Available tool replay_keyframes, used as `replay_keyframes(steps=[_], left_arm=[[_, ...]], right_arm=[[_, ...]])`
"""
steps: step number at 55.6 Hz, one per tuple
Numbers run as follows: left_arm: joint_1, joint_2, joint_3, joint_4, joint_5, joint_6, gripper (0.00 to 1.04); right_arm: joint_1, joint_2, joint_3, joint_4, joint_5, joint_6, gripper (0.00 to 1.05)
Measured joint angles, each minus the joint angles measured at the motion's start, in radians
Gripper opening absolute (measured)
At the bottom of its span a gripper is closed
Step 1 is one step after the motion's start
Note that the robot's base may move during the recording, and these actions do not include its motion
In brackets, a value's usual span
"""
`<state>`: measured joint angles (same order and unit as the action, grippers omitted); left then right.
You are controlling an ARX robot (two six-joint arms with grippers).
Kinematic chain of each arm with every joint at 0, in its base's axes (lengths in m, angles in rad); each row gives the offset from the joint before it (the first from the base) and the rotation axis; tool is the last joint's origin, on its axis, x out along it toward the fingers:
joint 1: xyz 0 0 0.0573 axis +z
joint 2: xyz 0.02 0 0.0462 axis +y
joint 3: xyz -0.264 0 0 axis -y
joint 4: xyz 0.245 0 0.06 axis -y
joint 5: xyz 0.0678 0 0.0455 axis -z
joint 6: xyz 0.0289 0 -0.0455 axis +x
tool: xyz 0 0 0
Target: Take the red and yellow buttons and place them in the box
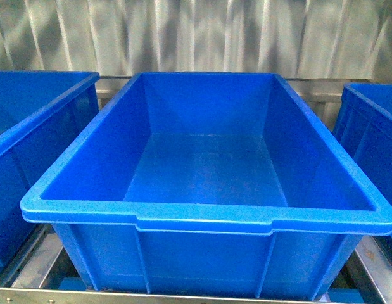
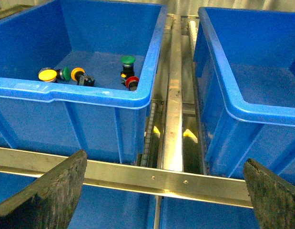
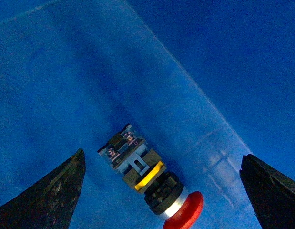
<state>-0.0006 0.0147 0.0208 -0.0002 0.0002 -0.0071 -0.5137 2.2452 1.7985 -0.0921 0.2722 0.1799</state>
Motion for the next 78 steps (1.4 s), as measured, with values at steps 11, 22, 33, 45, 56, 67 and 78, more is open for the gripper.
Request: replay_keyframes(steps=[11, 22, 33, 45, 56, 67, 78], left_arm=[[0.000, 0.000, 0.000, 0.000, 0.000, 0.000, 0.97], [0.000, 0.000, 0.000, 0.000, 0.000, 0.000, 0.97], [0.000, 0.000, 0.000, 0.000, 0.000, 0.000, 0.97], [0.000, 0.000, 0.000, 0.000, 0.000, 0.000, 0.97], [0.000, 0.000, 0.000, 0.000, 0.000, 0.000, 0.97], [0.000, 0.000, 0.000, 0.000, 0.000, 0.000, 0.97], [0.000, 0.000, 0.000, 0.000, 0.000, 0.000, 0.97]], right_arm=[[0.018, -0.219, -0.213, 0.098, -0.060, 0.016, 0.98], [0.065, -0.603, -0.553, 0.144, -0.111, 0.074, 0.98], [0.183, -1.005, -0.880, 0.094, -0.070, 0.107, 0.98], [0.433, -1.305, -1.041, 0.003, 0.098, 0.174, 0.98], [0.514, -1.531, -1.276, 0.269, -0.219, -0.014, 0.76], [0.513, -1.781, -1.523, 0.269, -0.269, -0.147, 0.41], [0.513, -2.003, -1.669, 0.188, -0.269, -0.170, 0.08]])
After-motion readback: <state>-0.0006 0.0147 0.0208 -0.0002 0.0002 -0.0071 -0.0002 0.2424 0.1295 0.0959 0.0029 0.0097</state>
